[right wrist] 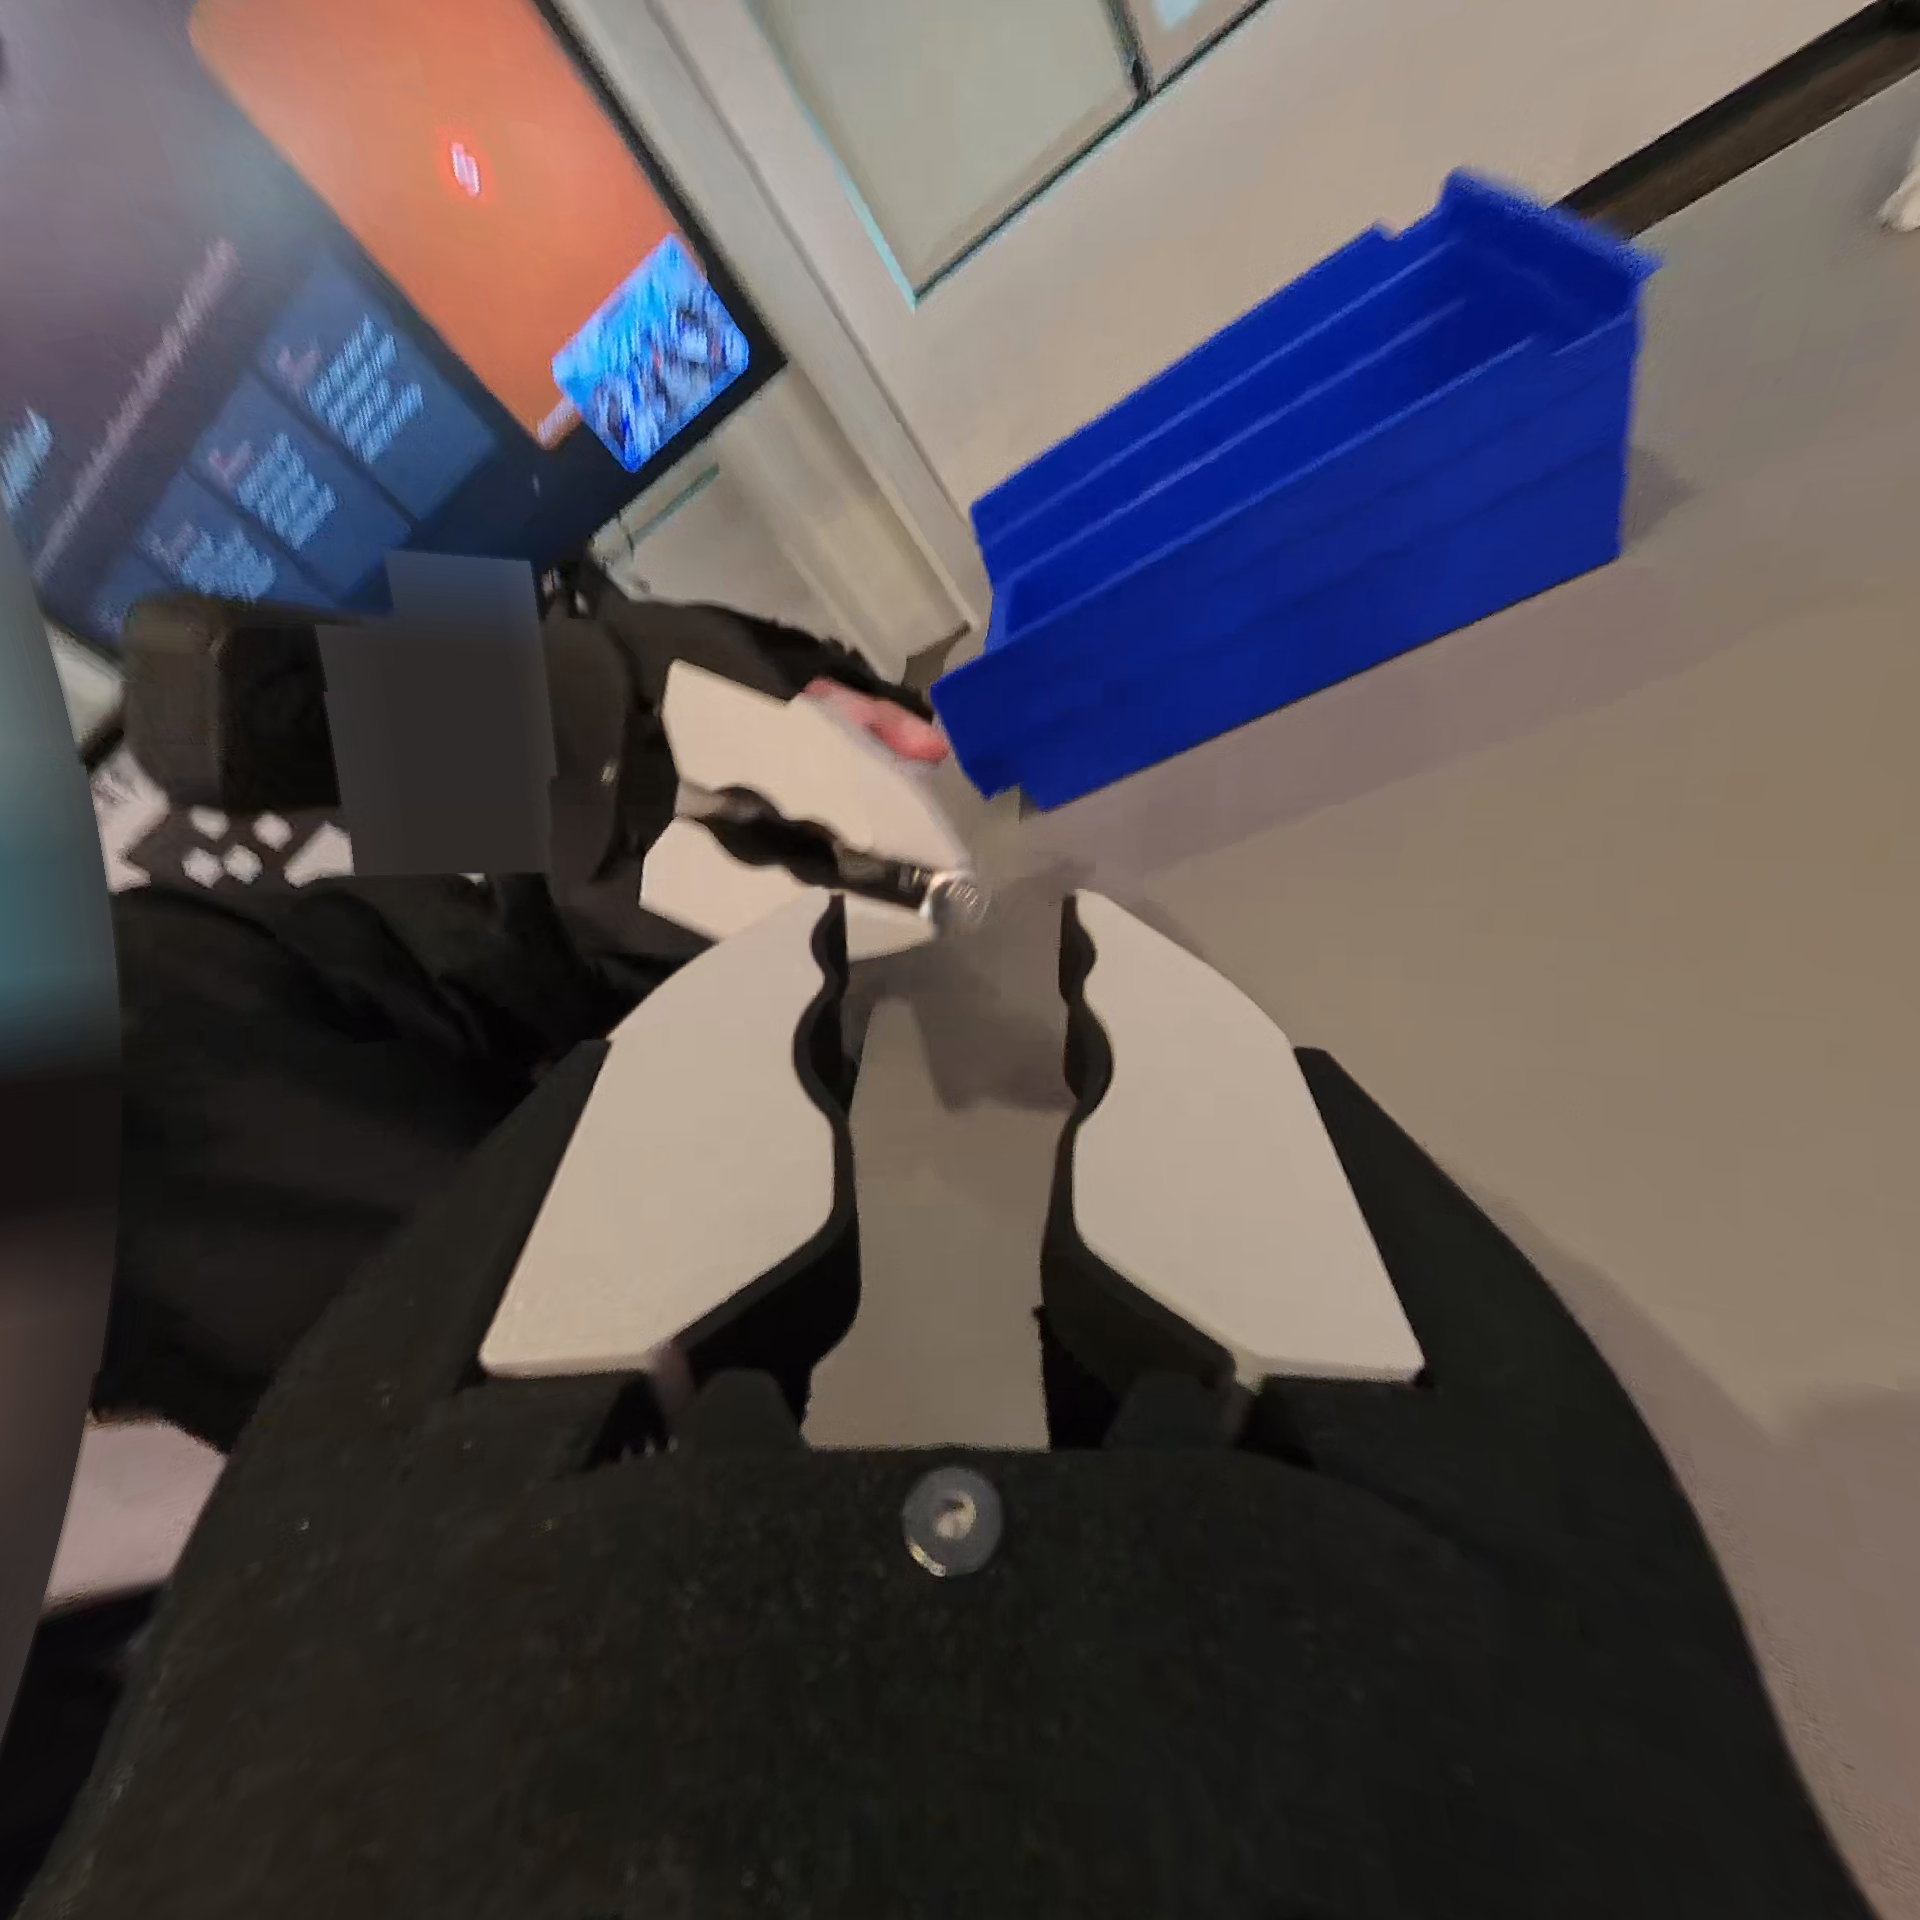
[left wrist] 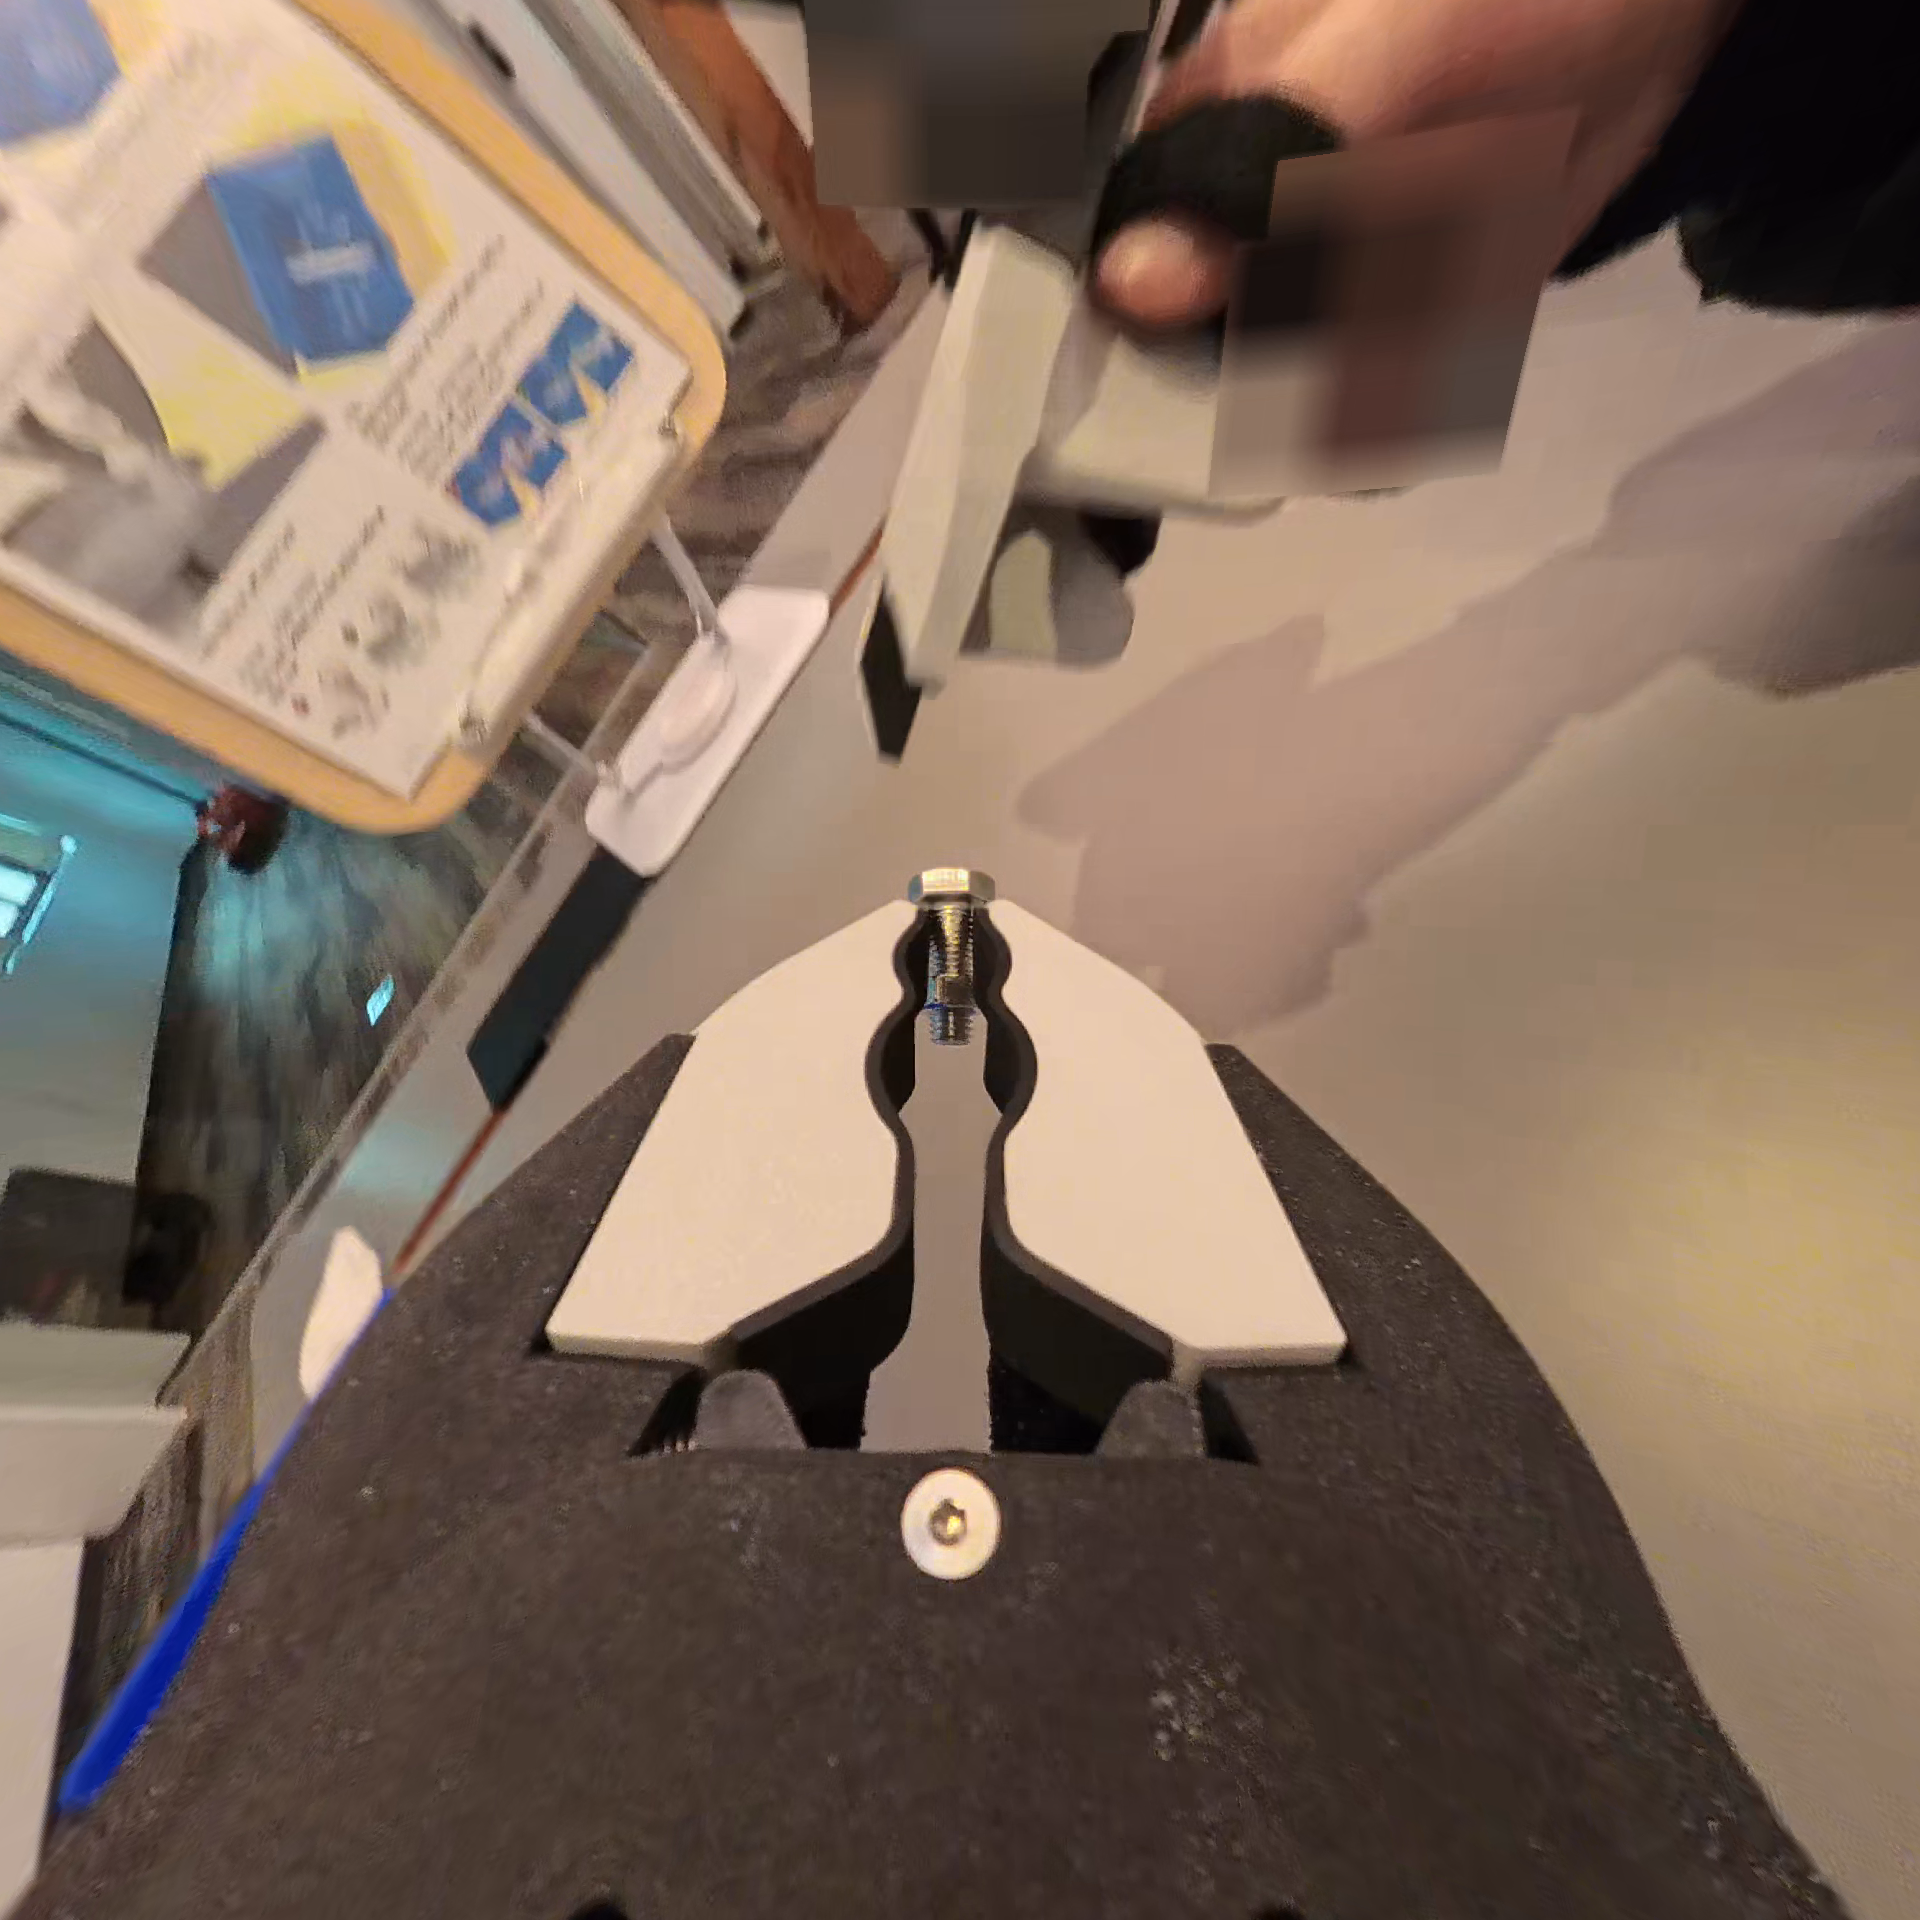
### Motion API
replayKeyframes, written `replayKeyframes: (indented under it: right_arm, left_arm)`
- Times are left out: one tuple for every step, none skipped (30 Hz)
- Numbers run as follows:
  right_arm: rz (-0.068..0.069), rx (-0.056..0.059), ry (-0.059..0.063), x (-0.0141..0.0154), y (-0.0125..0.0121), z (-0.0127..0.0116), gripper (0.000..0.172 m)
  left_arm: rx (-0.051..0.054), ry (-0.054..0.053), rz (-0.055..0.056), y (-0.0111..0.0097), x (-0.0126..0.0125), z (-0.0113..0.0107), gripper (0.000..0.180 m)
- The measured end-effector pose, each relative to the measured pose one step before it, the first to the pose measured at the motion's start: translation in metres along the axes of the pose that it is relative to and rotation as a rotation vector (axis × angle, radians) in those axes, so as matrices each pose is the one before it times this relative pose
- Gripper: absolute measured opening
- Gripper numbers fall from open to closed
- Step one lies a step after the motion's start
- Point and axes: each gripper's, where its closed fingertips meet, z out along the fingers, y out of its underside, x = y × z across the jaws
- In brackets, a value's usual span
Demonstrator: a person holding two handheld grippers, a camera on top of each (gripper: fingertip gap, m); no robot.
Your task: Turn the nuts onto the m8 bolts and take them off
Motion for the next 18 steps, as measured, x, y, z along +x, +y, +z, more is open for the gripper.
replayKeyframes:
  right_arm:
    - [0.0291, 0.0239, 0.0017, 0.00408, -0.00509, -0.00507, 0.04]
    - [0.0204, 0.0106, -0.0064, 0.00259, -0.0026, -0.00504, 0.04]
    - [0.0174, -0.0054, -0.0046, 0.00233, 0.0001, -0.00475, 0.039]
    - [0.0161, -0.0096, -0.0022, 0.00216, 0.00078, -0.00443, 0.04]
    - [0.01, 0.0028, -0.0142, -0.00017, -0.00087, -0.00377, 0.04]
    - [0.0117, 0.0126, -0.03, -0.00262, -0.00218, -0.00296, 0.04]
    - [0.0199, 0.01, -0.0354, -0.00321, -0.00198, -0.00226, 0.038]
    - [0.0207, -0.0038, -0.0285, -0.00208, 0.00013, -0.00113, 0.038]
    - [0.0109, -0.0199, -0.016, -0.00054, 0.0025, -0.00039, 0.036]
    - [0.0017, -0.0284, -0.0036, 0.00105, 0.00388, -0.00008, 0.032]
    - [-0.0016, -0.024, 0.0043, 0.0019, 0.00342, -0.00018, 0.025]
    - [-0.0013, -0.0084, 0.0057, 0.002, 0.00124, -0.00091, 0.019]
    - [-0.0005, 0.0024, 0.0003, 0.00124, -0.0005, -0.00167, 0.016]
    - [-0.0011, 0.0006, -0.0046, 0.00019, -0.00026, -0.00153, 0.015]
    - [-0.0044, -0.003, -0.0023, 0.00013, 0.00001, -0.00135, 0.015]
    - [-0.0138, 0.0013, 0.0027, 0.00048, -0.00069, -0.00139, 0.015]
    - [-0.0261, 0.0072, 0.0074, 0.00078, -0.00157, -0.00147, 0.015]
    - [-0.0361, 0.0103, 0.0087, 0.00062, -0.00218, -0.00138, 0.015]
  left_arm:
    - [0.0206, 0.0037, 0.0138, -0.01116, -0.00147, 0.00767, 0.007]
    - [0.0181, -0.0065, 0.0127, -0.00923, -0.00254, 0.00673, 0.007]
    - [0.0177, -0.0142, 0.015, -0.00775, -0.00318, 0.00569, 0.007]
    - [0.0089, 0.0032, 0.0142, -0.00531, -0.00074, 0.00508, 0.007]
    - [0.006, 0.0048, 0.0041, -0.00411, -0.00039, 0.00446, 0.008]
    - [0.0142, 0.0046, 0.0015, -0.0041, 0.00001, 0.00407, 0.008]
    - [0.0101, 0.0174, -0.0007, -0.00282, 0.00212, 0.00381, 0.008]
    - [0.0006, 0.0127, -0.0064, -0.00106, 0.00137, 0.00394, 0.008]
    - [0.0007, 0.007, -0.0029, -0.00073, 0.00053, 0.00372, 0.008]
    - [0.0049, 0.0085, -0.0006, -0.00082, 0.00074, 0.00328, 0.007]
    - [0.0027, 0.0062, -0.0033, -0.00062, 0.00024, 0.00279, 0.007]
    - [0.0023, 0.01, -0.0052, -0.00039, 0.00065, 0.00215, 0.008]
    - [0.0018, 0.0023, -0.0051, -0.00013, -0.00049, 0.0016, 0.008]
    - [0.0104, 0.0043, -0.0084, -0.00112, -0.00013, 0.00123, 0.008]
    - [0.0085, 0.002, -0.0161, -0.00056, -0.00053, 0.00117, 0.011]
    - [0.0022, -0.0077, -0.0143, 0.00037, -0.00211, 0.00107, 0.02]
    - [-0.0009, -0.0178, -0.0166, 0.00087, -0.00378, 0.00054, 0.027]
    - [0.0081, -0.0204, -0.0228, -0.00003, -0.00427, -0.00076, 0.031]
